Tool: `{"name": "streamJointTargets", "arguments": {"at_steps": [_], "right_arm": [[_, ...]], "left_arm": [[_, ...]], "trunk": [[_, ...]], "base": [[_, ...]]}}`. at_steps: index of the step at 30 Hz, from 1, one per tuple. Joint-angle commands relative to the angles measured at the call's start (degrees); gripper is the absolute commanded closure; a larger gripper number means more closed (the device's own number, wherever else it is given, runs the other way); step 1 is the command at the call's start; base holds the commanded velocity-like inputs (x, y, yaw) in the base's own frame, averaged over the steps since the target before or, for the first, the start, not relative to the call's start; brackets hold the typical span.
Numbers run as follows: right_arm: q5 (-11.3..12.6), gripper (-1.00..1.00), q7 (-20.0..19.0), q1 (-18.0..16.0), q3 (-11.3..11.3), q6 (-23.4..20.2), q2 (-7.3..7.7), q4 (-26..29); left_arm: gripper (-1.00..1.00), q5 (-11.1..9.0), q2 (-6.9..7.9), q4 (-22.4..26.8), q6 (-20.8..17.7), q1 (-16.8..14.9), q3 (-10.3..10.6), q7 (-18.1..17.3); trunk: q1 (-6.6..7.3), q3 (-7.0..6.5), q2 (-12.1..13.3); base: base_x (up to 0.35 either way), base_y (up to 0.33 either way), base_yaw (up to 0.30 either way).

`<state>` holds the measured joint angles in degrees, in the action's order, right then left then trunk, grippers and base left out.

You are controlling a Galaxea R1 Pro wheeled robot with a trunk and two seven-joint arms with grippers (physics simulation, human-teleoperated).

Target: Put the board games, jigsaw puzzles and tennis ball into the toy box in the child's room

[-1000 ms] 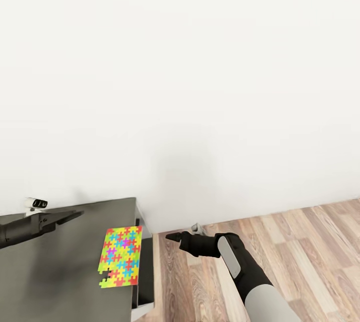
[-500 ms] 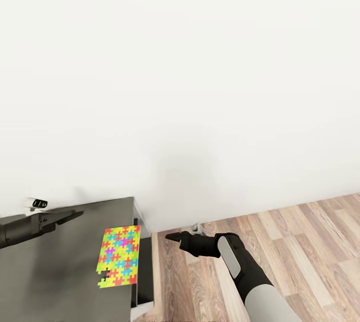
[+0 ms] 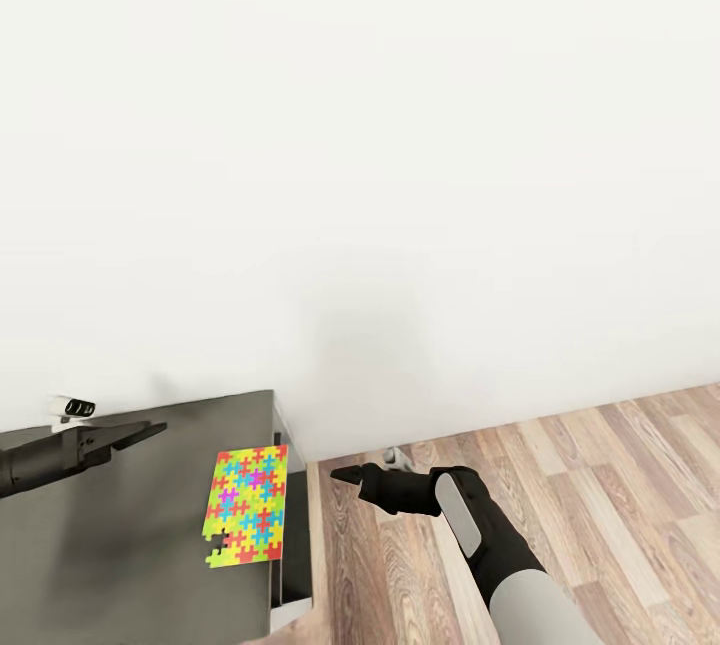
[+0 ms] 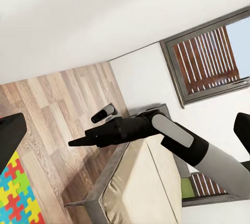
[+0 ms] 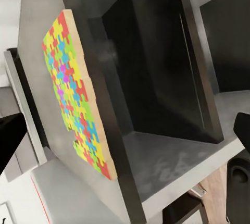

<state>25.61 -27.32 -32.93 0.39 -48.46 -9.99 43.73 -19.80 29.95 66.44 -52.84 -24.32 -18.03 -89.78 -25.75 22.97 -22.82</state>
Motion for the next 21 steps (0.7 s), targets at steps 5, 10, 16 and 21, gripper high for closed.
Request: {"name": "streamJointTargets", "arguments": {"at_steps": [5, 10, 16, 21], "right_arm": [[-0.11, -1.0, -0.13, -0.03, -0.04, -0.24, -0.01, 0.04], [-0.11, -1.0, -0.15, -0.03, -0.04, -0.2, -0.01, 0.04], [-0.12, -1.0, -0.17, -0.03, -0.04, -0.18, -0.01, 0.04], [-0.12, -1.0, -0.16, -0.03, -0.04, -0.16, -0.01, 0.04]], "left_arm": [[-1.0, 0.02, 0.02, 0.01, -0.6, -0.03, 0.01, -0.22], [-1.0, 0.02, 0.02, 0.01, -0.62, -0.03, 0.01, -0.22], [-1.0, 0.02, 0.02, 0.01, -0.63, -0.03, 0.01, -0.22], [-1.0, 0.02, 0.02, 0.01, -0.63, -0.03, 0.01, -0.22]], "trunk": [[-0.03, 0.23, -0.1], [-0.03, 0.3, -0.1], [-0.03, 0.33, -0.1], [-0.03, 0.34, -0.1]], "base": [[-0.003, 0.003, 0.0], [-0.001, 0.001, 0.0], [0.0, 0.0, 0.0], [0.0, 0.0, 0.0]]}}
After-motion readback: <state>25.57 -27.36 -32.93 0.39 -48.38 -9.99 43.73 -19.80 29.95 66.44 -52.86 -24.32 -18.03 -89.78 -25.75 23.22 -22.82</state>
